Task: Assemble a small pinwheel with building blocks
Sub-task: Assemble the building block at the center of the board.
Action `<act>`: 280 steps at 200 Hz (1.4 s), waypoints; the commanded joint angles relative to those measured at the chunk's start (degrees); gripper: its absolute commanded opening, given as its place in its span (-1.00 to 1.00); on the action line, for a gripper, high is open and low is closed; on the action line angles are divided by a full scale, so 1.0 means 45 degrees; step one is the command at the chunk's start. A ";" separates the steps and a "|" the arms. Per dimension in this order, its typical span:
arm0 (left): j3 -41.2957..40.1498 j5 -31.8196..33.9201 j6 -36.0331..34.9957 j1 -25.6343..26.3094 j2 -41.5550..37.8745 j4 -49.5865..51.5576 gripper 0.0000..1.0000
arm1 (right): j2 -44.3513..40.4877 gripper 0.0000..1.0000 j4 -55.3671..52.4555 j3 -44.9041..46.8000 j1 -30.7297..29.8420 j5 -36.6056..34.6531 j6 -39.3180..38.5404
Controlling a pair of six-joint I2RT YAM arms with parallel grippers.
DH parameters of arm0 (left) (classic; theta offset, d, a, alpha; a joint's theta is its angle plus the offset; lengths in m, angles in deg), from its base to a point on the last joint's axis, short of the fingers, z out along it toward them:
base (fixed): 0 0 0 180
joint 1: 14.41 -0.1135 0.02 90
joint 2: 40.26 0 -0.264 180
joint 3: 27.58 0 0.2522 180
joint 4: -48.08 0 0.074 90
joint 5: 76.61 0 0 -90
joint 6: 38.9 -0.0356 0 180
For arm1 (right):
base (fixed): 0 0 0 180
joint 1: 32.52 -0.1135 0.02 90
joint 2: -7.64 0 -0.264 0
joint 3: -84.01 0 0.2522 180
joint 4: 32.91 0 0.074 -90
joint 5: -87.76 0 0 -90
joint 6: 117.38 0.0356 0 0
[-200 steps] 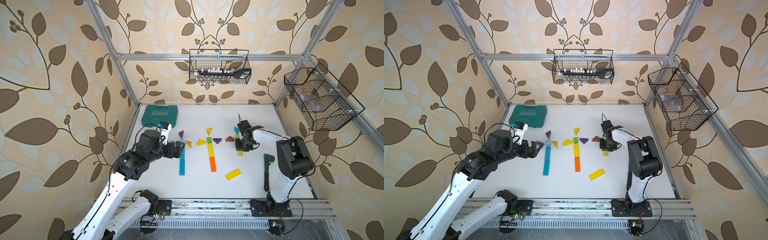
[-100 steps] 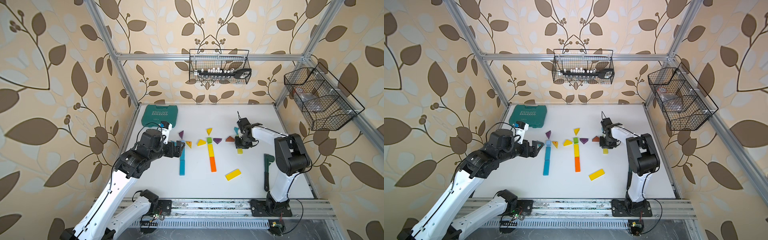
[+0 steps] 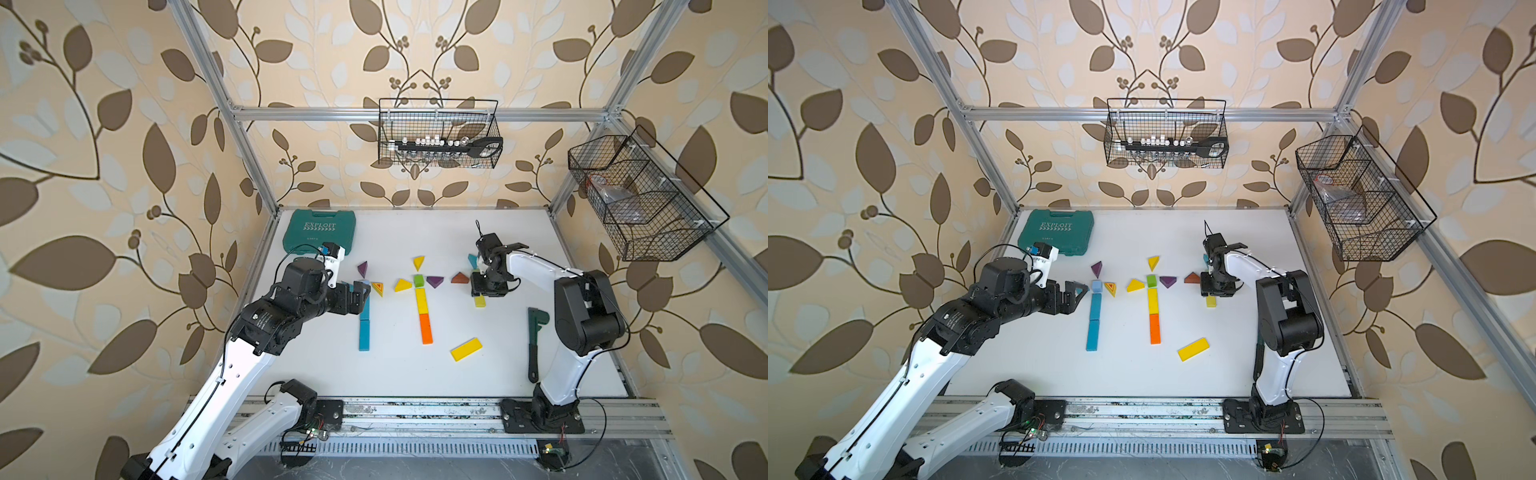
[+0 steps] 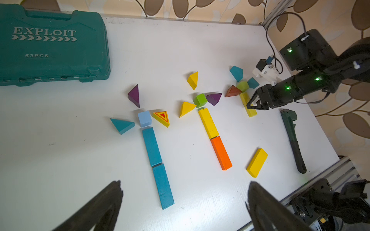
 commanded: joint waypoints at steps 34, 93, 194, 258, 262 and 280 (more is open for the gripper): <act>-0.0037 -0.0304 -0.0268 -0.0104 0.0129 -0.0100 0.98 | -0.4352 0.23 -0.0309 0.3023 -0.2235 0.1118 0.1813; -0.0062 -0.0665 -0.0250 -0.0112 0.0109 -0.0158 0.98 | -0.9401 0.99 0.0440 0.7208 -0.6147 0.0317 0.8225; -0.0199 -0.0892 -0.0226 -0.0109 -0.0259 -0.0209 0.98 | -0.7451 0.99 0.2826 0.8157 -0.6620 -0.0189 0.9761; -0.0196 -0.1002 -0.0227 -0.0118 -0.0221 -0.0198 0.98 | -0.5706 0.75 0.3497 0.7576 -0.6552 -0.0750 0.8899; -0.0198 -0.1000 -0.0230 -0.0117 -0.0220 -0.0187 0.98 | -0.5577 0.68 0.3527 0.7565 -0.6551 -0.0726 0.8877; -0.0199 -0.0945 -0.0230 -0.0128 -0.0266 -0.0178 0.98 | -0.4983 0.28 0.3424 0.7275 -0.6540 -0.0779 0.8688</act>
